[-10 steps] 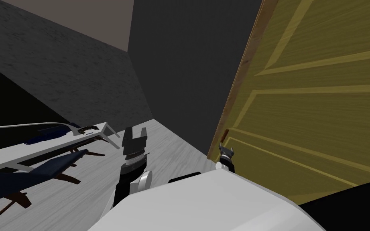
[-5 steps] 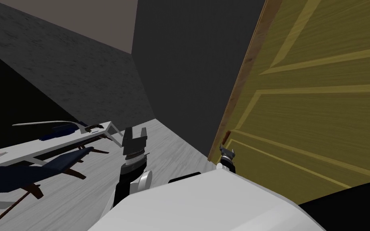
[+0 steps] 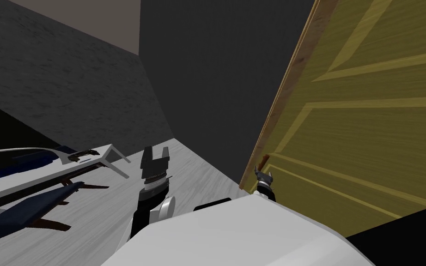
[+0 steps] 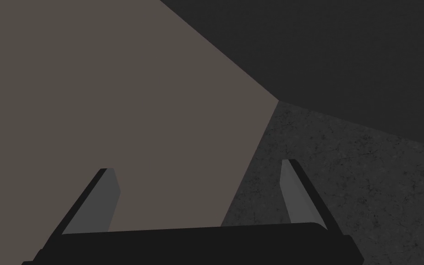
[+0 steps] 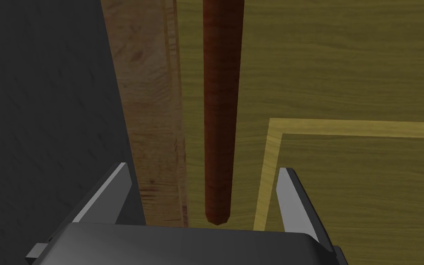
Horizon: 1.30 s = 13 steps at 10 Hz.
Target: Pull the door open
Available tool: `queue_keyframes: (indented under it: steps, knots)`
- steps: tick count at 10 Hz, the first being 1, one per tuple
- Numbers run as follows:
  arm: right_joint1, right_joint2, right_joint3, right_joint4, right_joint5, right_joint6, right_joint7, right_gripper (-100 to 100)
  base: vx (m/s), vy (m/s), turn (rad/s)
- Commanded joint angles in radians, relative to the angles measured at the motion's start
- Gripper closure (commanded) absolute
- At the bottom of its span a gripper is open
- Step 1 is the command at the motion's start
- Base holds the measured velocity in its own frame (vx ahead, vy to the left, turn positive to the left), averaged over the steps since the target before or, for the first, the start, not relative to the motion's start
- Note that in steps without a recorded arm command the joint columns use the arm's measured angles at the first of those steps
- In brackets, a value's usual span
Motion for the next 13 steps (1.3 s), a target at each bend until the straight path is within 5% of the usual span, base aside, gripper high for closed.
queue_keyframes:
  steps: [1,9,10,11,13]
  knots:
    - [0.015,-0.020,0.016,0.003,0.012,-0.001,-0.037,-100,0.176,-0.024,-0.125]
    - [0.069,-0.109,0.079,0.031,0.059,-0.006,-0.188,-100,0.145,-0.032,-0.102]
    - [0.061,-0.102,0.075,0.039,0.057,-0.010,-0.178,-100,0.053,-0.002,-0.039]
    - [0.061,-0.102,0.075,0.039,0.057,-0.010,-0.178,100,-0.020,0.017,0.042]
    - [0.061,-0.102,0.075,0.039,0.057,-0.010,-0.178,100,-0.020,-0.003,-0.002]
